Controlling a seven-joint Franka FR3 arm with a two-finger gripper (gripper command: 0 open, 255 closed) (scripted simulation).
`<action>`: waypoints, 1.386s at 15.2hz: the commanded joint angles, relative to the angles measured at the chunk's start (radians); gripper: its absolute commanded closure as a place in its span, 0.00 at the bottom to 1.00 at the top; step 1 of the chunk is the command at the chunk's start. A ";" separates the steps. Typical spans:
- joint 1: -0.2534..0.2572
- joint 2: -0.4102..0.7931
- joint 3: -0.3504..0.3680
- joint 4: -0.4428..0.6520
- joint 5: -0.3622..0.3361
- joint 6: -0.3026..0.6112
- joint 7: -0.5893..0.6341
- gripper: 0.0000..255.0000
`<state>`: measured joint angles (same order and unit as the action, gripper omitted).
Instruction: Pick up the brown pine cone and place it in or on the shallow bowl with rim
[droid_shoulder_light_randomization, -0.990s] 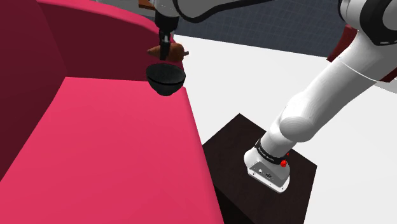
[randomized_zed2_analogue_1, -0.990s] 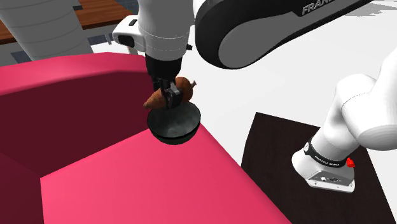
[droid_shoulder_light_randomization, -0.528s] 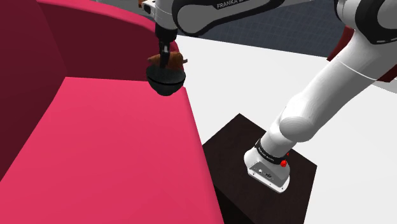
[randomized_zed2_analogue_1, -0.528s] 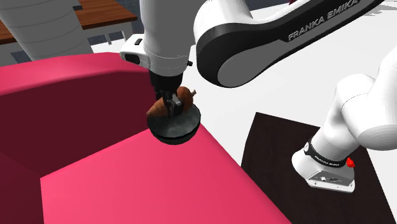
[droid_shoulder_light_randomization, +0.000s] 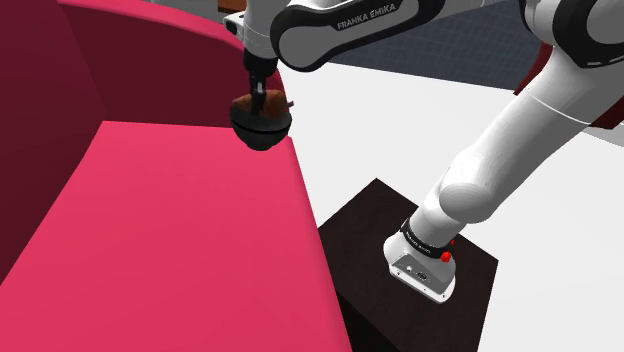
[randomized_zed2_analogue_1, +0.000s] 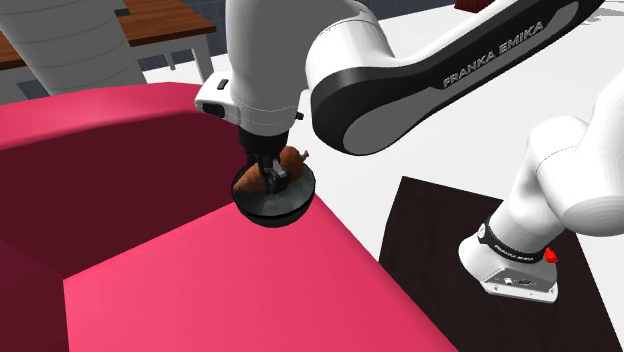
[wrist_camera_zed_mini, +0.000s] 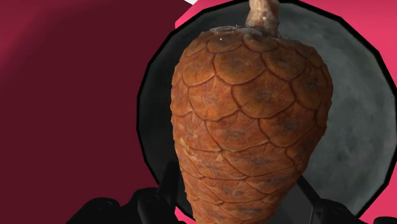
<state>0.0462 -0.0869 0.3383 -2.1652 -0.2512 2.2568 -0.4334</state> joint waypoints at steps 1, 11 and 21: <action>0.000 0.000 0.000 0.000 0.000 0.001 0.000 1.00; 0.007 -0.037 0.003 0.026 0.025 -0.059 -0.016 0.00; 0.013 -0.067 0.004 0.054 0.044 -0.114 -0.028 0.00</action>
